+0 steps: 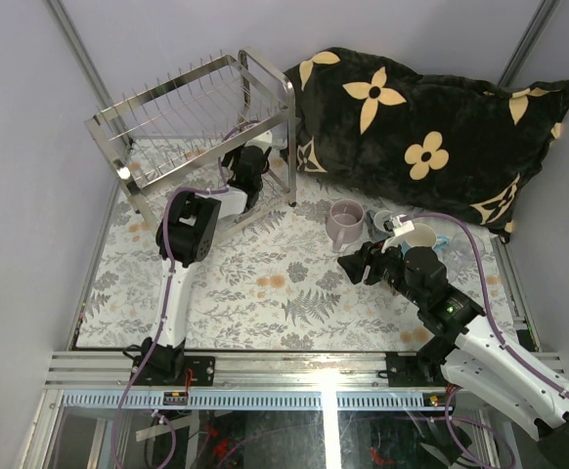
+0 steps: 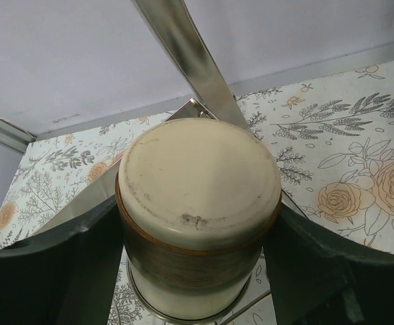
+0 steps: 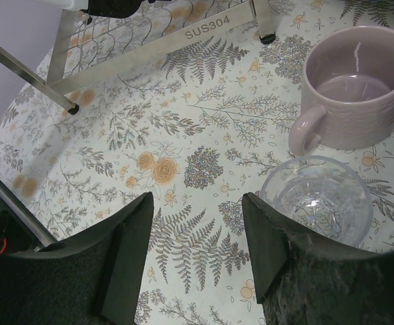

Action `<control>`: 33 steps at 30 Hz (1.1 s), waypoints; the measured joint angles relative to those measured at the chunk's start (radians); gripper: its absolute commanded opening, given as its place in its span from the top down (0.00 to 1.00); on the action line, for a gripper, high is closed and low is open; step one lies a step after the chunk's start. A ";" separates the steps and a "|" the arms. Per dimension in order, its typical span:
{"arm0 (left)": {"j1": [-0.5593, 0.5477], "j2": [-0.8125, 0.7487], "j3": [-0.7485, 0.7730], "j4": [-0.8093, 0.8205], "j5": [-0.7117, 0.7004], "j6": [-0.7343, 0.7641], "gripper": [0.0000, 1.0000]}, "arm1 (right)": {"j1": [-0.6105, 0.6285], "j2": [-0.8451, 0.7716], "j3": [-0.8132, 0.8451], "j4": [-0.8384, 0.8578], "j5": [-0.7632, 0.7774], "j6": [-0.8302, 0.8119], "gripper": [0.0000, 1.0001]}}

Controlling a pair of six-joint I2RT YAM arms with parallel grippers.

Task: Unload the cups from the dish rack
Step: Unload the cup from the dish rack.

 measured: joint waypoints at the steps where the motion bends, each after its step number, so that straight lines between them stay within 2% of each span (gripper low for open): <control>1: 0.000 0.000 -0.004 0.006 -0.001 0.000 0.76 | 0.000 0.000 0.000 0.000 0.000 0.000 0.38; 2: 0.000 0.000 -0.008 0.015 -0.002 0.000 0.79 | 0.000 -0.001 0.000 0.000 0.000 0.000 0.38; 7: -0.003 -0.013 -0.039 0.053 -0.018 0.000 0.84 | 0.000 -0.008 0.000 0.000 0.000 0.000 0.38; 20: -0.060 -0.070 -0.161 0.213 -0.138 0.104 0.85 | 0.000 -0.037 0.000 0.000 0.000 0.000 0.38; 33: -0.149 -0.117 -0.279 0.298 -0.280 0.198 0.85 | 0.000 -0.068 -0.002 -0.001 -0.001 0.000 0.38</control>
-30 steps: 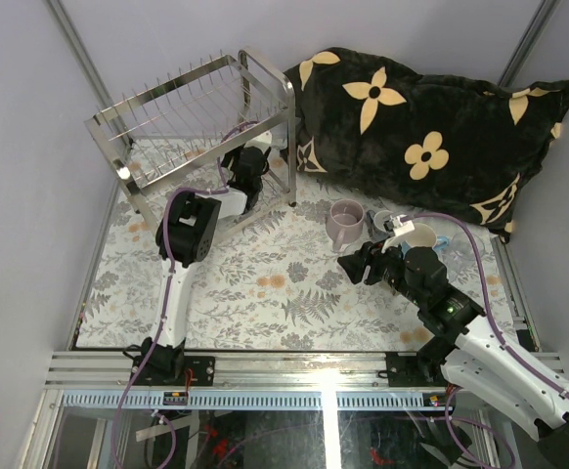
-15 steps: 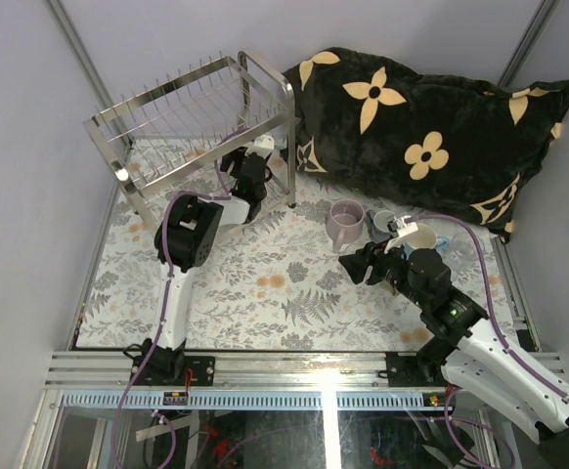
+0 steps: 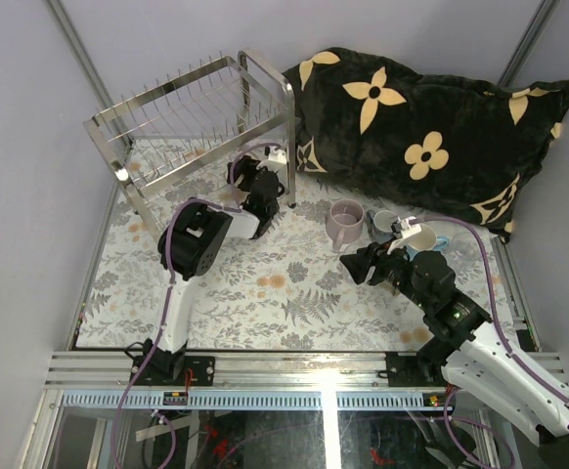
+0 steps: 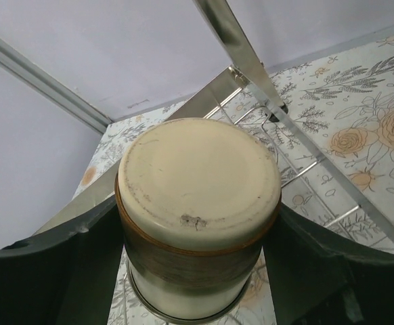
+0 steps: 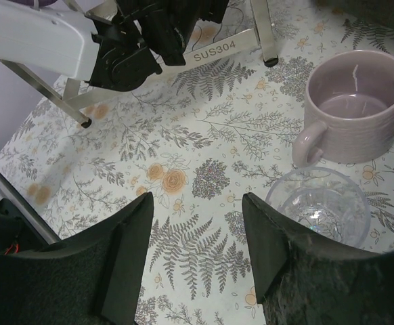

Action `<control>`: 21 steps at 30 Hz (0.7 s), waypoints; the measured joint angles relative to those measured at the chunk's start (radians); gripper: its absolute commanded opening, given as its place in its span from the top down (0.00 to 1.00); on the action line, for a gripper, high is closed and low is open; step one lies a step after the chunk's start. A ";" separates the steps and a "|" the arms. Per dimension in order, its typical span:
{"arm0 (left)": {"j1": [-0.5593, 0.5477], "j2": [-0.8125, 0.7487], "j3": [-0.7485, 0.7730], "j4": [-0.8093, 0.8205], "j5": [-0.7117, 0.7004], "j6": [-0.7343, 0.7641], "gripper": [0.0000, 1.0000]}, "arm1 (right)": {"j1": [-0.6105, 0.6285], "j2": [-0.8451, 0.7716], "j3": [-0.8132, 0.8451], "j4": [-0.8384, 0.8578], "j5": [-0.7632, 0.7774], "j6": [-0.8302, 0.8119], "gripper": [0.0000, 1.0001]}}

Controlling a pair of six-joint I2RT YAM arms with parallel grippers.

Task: Unload the cups from the dish rack
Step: Unload the cup from the dish rack.

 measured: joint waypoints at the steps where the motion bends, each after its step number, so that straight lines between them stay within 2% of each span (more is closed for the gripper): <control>1: -0.007 -0.007 -0.014 0.011 -0.010 0.004 0.85 | 0.000 -0.002 0.000 0.000 0.000 0.000 0.38; 16: -0.117 -0.174 -0.205 0.148 -0.182 0.064 0.85 | 0.000 -0.029 -0.010 -0.003 0.000 0.001 0.38; 21: -0.177 -0.280 -0.278 0.106 -0.265 -0.036 0.85 | 0.000 -0.043 -0.011 -0.003 0.000 0.003 0.38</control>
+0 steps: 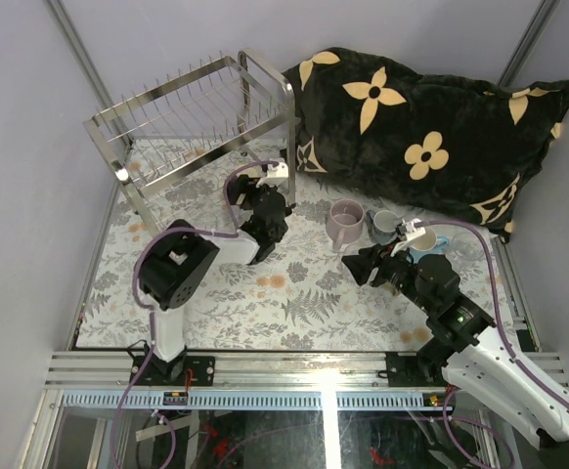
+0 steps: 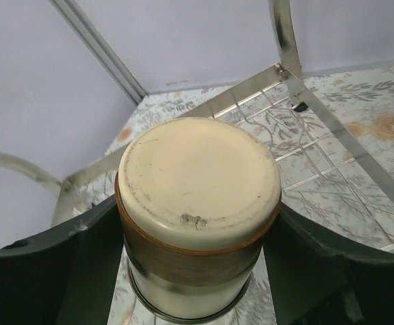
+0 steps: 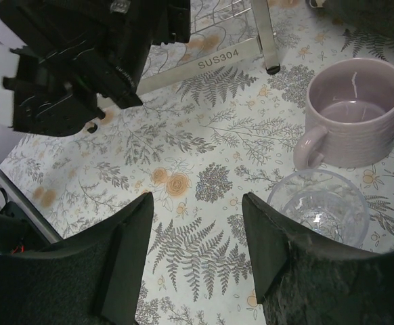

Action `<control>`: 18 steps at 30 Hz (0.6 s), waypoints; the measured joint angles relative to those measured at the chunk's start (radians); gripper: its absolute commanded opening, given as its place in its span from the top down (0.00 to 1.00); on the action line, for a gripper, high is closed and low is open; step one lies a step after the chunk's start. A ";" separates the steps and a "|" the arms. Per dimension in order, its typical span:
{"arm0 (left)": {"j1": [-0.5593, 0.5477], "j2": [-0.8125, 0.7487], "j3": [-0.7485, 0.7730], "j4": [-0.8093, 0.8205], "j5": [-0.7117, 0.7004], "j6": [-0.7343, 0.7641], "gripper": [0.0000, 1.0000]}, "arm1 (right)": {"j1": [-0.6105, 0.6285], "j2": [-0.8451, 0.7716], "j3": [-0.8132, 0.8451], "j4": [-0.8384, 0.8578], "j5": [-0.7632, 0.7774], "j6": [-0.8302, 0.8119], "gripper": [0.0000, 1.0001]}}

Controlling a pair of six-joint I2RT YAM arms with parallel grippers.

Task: Unload the cups from the dish rack
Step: Unload the cup from the dish rack, then place the cup at the center of the board.

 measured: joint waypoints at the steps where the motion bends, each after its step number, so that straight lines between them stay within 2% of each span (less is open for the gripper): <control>1: -0.015 -0.027 -0.014 -0.030 -0.019 -0.042 0.85 | 0.000 -0.004 0.000 0.000 0.000 0.000 0.38; 3: -0.053 -0.085 -0.028 -0.134 -0.053 -0.157 0.85 | 0.000 -0.010 0.000 0.000 0.000 0.000 0.38; 9: -0.217 -0.251 0.000 -0.607 -0.119 -0.581 0.86 | 0.000 -0.033 0.000 -0.001 0.000 0.001 0.38; 15: -0.361 -0.278 0.103 -1.043 -0.135 -0.958 0.87 | 0.000 -0.066 0.000 -0.009 0.001 0.003 0.38; 18: -0.409 -0.302 0.109 -1.199 -0.098 -1.107 0.87 | 0.000 -0.084 -0.002 -0.015 0.002 0.003 0.38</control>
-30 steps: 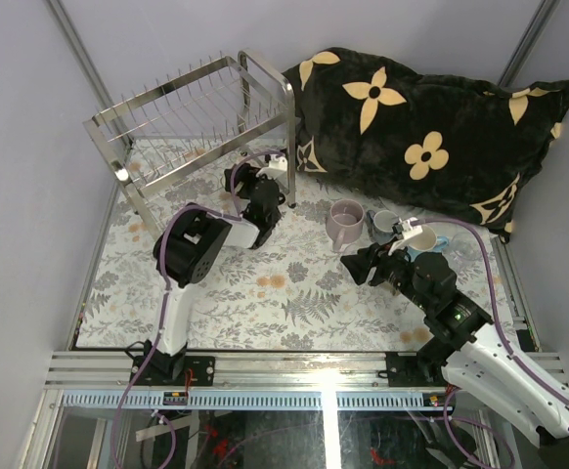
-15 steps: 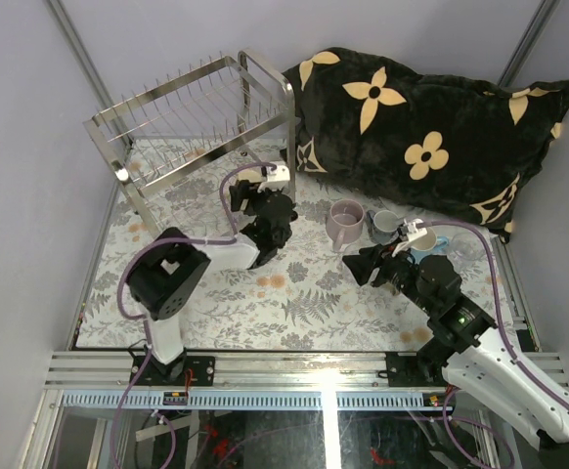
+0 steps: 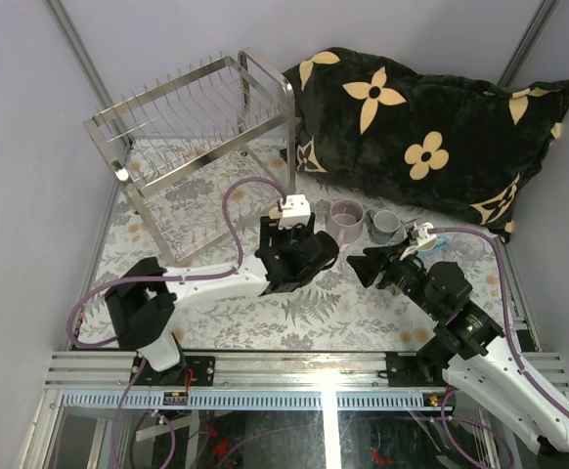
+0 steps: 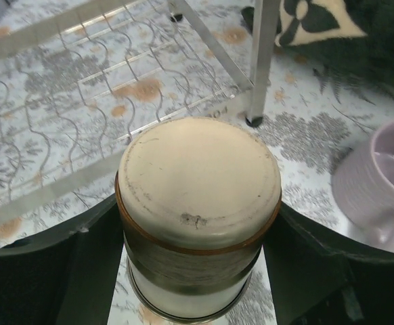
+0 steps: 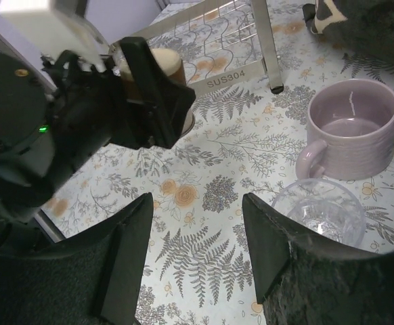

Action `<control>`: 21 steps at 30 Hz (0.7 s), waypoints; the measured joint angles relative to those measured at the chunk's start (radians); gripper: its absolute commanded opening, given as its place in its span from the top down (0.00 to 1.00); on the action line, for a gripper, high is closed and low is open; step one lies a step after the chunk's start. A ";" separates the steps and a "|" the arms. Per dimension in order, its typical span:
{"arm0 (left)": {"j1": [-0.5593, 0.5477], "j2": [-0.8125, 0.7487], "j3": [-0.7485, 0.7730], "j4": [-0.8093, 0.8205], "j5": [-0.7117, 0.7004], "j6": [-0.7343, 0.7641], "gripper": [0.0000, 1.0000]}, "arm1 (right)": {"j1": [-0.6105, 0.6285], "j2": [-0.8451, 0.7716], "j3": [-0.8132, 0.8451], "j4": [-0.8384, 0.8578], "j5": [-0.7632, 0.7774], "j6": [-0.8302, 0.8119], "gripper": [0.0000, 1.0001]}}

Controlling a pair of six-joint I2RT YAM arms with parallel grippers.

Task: Unload the cups from the dish rack
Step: Place the cup at the center of the board.

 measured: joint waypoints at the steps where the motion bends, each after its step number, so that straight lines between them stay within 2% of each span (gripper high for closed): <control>1: -0.009 -0.011 0.000 -0.032 0.011 -0.032 0.87 | 0.000 -0.007 -0.002 -0.001 0.001 0.000 0.38; 6: -0.019 -0.115 0.000 -0.119 0.080 -0.144 0.87 | 0.000 -0.016 -0.006 -0.010 0.007 0.001 0.38; 12: -0.019 -0.210 0.000 -0.125 0.186 -0.182 0.87 | 0.000 -0.026 -0.027 0.003 -0.002 0.010 0.36; 21: -0.027 -0.402 -0.069 -0.019 0.441 -0.191 0.87 | 0.001 -0.177 -0.156 0.215 -0.165 0.105 0.33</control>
